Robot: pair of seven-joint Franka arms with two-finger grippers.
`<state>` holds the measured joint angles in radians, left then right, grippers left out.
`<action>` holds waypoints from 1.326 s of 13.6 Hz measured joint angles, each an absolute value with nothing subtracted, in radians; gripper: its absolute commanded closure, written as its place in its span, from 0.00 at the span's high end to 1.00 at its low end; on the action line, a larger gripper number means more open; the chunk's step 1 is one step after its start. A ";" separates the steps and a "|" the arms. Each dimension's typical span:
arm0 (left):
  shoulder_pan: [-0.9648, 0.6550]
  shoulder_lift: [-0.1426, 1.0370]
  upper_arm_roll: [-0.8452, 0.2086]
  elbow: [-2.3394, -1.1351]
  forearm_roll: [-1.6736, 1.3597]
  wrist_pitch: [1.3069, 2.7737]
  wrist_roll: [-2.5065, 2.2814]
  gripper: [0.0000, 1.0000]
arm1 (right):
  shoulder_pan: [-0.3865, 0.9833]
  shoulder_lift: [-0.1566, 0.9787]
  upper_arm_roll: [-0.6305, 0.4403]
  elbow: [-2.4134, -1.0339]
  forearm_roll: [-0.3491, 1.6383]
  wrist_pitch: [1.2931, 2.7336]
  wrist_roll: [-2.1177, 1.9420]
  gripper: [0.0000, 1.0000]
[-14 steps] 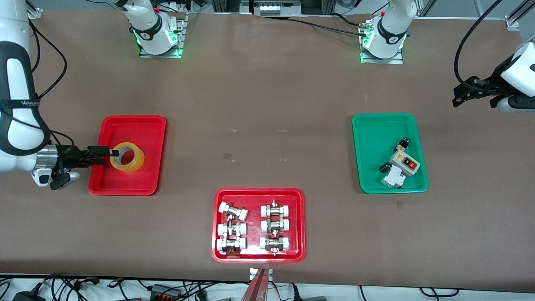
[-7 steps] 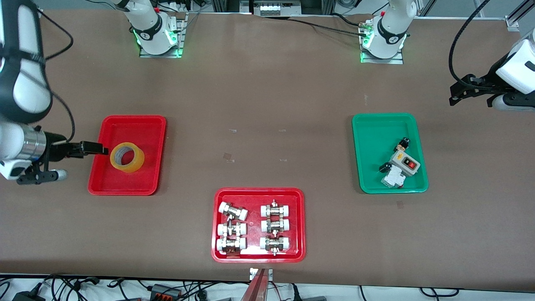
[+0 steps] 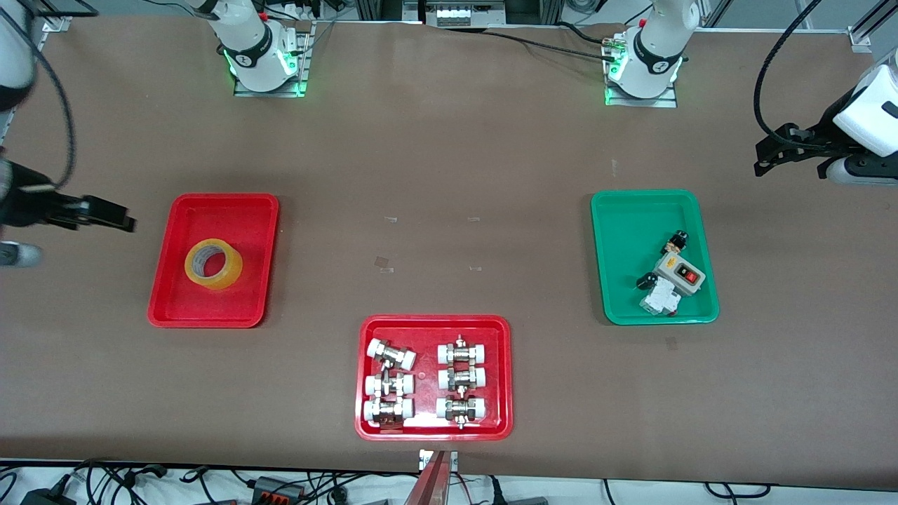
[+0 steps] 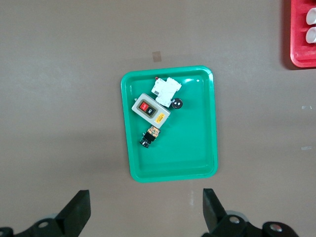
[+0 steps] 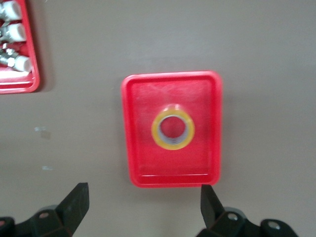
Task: Left arm passes tape to right arm into tray
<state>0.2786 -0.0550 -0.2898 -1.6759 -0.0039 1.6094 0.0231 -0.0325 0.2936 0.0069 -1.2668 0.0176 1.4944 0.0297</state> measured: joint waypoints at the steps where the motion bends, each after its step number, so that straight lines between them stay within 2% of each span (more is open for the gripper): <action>1: 0.279 -0.055 -0.290 -1.676 -0.004 1.609 0.023 1.00 | -0.032 0.288 0.008 -1.256 -0.010 1.494 0.028 1.00; 13: 0.279 -0.055 -0.290 -1.675 -0.005 1.609 0.023 1.00 | -0.033 0.259 0.005 -1.269 -0.034 1.596 -0.023 1.00; 15: 0.279 -0.055 -0.290 -1.675 -0.005 1.609 0.023 1.00 | -0.033 0.210 0.005 -1.336 -0.034 1.597 -0.023 1.00; 18: 0.279 -0.055 -0.290 -1.675 -0.005 1.609 0.023 1.00 | -0.035 0.094 0.002 -1.513 -0.034 1.651 -0.023 1.00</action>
